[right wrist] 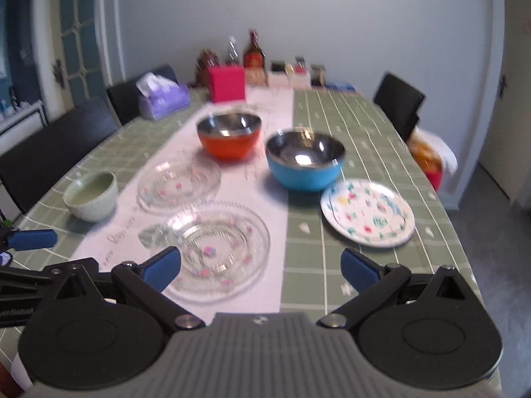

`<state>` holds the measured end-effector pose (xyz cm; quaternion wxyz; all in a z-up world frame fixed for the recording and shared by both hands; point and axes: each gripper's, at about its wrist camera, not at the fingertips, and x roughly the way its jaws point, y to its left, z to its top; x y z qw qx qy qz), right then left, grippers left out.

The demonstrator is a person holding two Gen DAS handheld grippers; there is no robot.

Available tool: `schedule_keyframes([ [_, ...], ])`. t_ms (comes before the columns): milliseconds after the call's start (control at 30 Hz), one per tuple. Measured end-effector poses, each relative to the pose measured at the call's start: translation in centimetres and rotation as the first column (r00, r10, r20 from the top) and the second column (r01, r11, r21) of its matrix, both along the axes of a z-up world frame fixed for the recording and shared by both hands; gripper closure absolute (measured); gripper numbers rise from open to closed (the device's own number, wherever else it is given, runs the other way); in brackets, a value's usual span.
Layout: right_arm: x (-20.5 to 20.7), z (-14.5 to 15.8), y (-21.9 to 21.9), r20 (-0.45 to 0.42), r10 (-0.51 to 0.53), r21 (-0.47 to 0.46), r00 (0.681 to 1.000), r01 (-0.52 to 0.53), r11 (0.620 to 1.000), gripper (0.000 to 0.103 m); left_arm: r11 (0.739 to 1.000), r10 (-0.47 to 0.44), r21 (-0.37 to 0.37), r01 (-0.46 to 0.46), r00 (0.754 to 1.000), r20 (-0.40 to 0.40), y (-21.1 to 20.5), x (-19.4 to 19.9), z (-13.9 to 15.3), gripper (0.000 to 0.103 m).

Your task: Organize plates and bowls

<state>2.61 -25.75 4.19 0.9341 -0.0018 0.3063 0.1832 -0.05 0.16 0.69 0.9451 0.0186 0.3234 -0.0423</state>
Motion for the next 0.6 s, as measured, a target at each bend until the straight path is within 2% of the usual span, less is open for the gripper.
schedule_keyframes([
  [100, 0.1, -0.2, -1.2, 0.036, 0.030, 0.131, 0.999, -0.035, 0.991, 0.002, 0.999, -0.020, -0.042, 0.019, 1.000, -0.020, 0.3, 0.7, 0.4, 0.017],
  [133, 0.6, -0.1, -1.2, 0.023, 0.028, 0.129, 0.999, -0.031, 0.991, 0.003, 0.998, -0.033, -0.047, 0.032, 0.999, -0.029, 0.3, 1.1, 0.5, 0.018],
  [200, 2.2, 0.2, -0.8, -0.030, 0.023, 0.073, 0.999, -0.021, 0.997, 0.003, 0.996, -0.056, -0.073, 0.052, 0.997, -0.054, 0.4, 2.1, 0.9, 0.029],
  [233, 3.0, 0.1, -0.8, -0.049, 0.018, 0.064, 0.999, -0.015, 0.998, 0.003, 0.995, -0.058, -0.079, 0.053, 0.997, -0.055, 0.5, 2.7, 1.0, 0.031],
  [300, 4.6, -0.2, -1.2, -0.097, 0.019, 0.084, 0.995, -0.010, 0.996, 0.003, 0.993, -0.067, -0.099, 0.061, 0.996, -0.059, 0.8, 4.2, 1.1, 0.039],
  [367, 6.3, -0.7, -1.2, -0.147, 0.021, 0.098, 0.989, -0.006, 0.995, 0.014, 0.986, -0.076, -0.157, 0.061, 0.993, -0.086, 1.5, 5.9, 0.7, 0.044],
  [400, 7.0, -1.0, -1.1, -0.171, 0.021, 0.098, 0.985, -0.004, 0.995, 0.024, 0.980, -0.077, -0.190, 0.056, 0.991, -0.106, 1.9, 6.8, 0.2, 0.050],
  [433, 7.8, -1.5, -0.9, -0.196, 0.025, 0.101, 0.980, -0.005, 0.995, 0.029, 0.978, -0.079, -0.201, 0.053, 0.989, -0.122, 2.0, 7.6, -0.4, 0.054],
  [467, 8.5, -2.2, -0.8, -0.223, 0.029, 0.106, 0.974, -0.005, 0.994, 0.031, 0.978, -0.082, -0.202, 0.053, 0.987, -0.136, 2.1, 8.3, -1.1, 0.062],
  [533, 9.8, -3.5, -0.6, -0.272, 0.029, 0.111, 0.962, 0.001, 0.994, 0.043, 0.981, -0.086, -0.183, 0.056, 0.983, -0.161, 2.0, 9.5, -2.4, 0.067],
  [600, 11.0, -4.7, -0.5, -0.321, 0.028, 0.122, 0.947, 0.012, 0.992, 0.050, 0.984, -0.083, -0.169, 0.053, 0.981, -0.176, 2.2, 10.4, -3.4, 0.073],
])
